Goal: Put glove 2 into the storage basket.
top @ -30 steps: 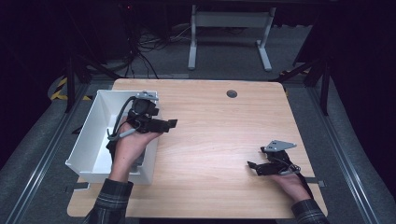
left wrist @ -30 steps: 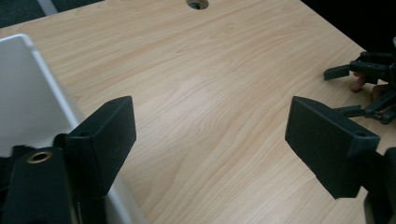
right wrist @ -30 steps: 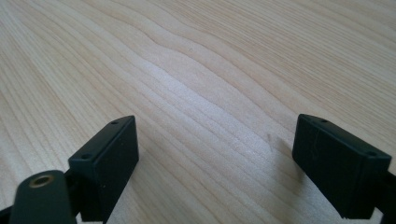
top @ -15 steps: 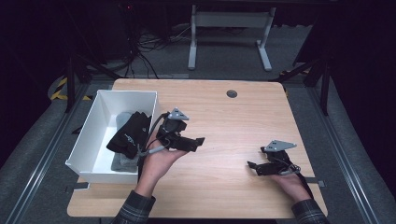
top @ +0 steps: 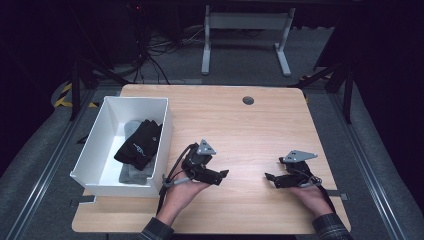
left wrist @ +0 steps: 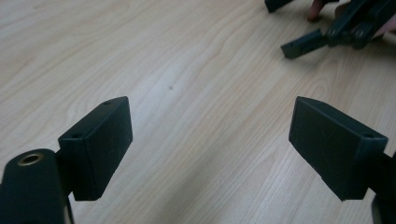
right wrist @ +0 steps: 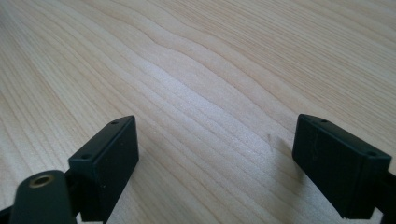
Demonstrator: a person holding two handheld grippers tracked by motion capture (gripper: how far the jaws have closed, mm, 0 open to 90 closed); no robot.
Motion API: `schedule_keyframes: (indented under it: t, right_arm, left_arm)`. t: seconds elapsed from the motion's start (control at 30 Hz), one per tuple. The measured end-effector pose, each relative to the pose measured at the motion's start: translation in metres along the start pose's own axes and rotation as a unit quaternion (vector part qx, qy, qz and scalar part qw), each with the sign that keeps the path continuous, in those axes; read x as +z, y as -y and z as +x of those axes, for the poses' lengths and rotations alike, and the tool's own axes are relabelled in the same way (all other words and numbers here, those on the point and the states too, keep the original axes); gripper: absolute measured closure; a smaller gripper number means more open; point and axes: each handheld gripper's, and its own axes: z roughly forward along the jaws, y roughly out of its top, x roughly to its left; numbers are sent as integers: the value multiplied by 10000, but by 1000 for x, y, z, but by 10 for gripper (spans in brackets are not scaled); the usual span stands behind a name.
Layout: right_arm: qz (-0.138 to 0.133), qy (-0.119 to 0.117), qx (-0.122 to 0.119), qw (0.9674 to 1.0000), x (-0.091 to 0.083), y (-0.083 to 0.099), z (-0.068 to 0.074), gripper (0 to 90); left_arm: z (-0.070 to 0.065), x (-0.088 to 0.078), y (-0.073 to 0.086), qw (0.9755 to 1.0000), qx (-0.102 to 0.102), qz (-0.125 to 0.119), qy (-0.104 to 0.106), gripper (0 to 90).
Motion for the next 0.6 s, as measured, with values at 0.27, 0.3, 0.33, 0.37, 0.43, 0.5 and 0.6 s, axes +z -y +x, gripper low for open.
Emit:
schedule_keyframes:
  t: [0.27, 0.3, 0.33, 0.37, 0.43, 0.5, 0.6]
  right_arm:
    - [-5, 5, -10, 10000, 0, 0, 0, 148]
    - [-6, 3, -13, 10000, 0, 0, 0, 148]
    - [-6, 2, -11, 10000, 0, 0, 0, 148]
    - [-6, 2, -11, 10000, 0, 0, 0, 148]
    - [-7, 1, -12, 10000, 0, 0, 0, 148]
    - [-6, 1, -12, 10000, 0, 0, 0, 148]
    - [-7, 2, -12, 10000, 0, 0, 0, 148]
  left_arm:
    - [-9, 24, 20, 9994, 261, 226, -55, 96]
    - [-9, 27, 23, 9993, 278, 239, -76, 94]
    - [-9, 29, 25, 9992, 297, 245, -90, 93]
    - [-9, 29, 25, 9992, 297, 245, -90, 89]
    - [-9, 33, 29, 9985, 434, 288, -177, 79]
    - [-9, 36, 31, 9985, 417, 299, -191, 71]
    - [-8, 40, 36, 9981, 472, 292, -264, 58]
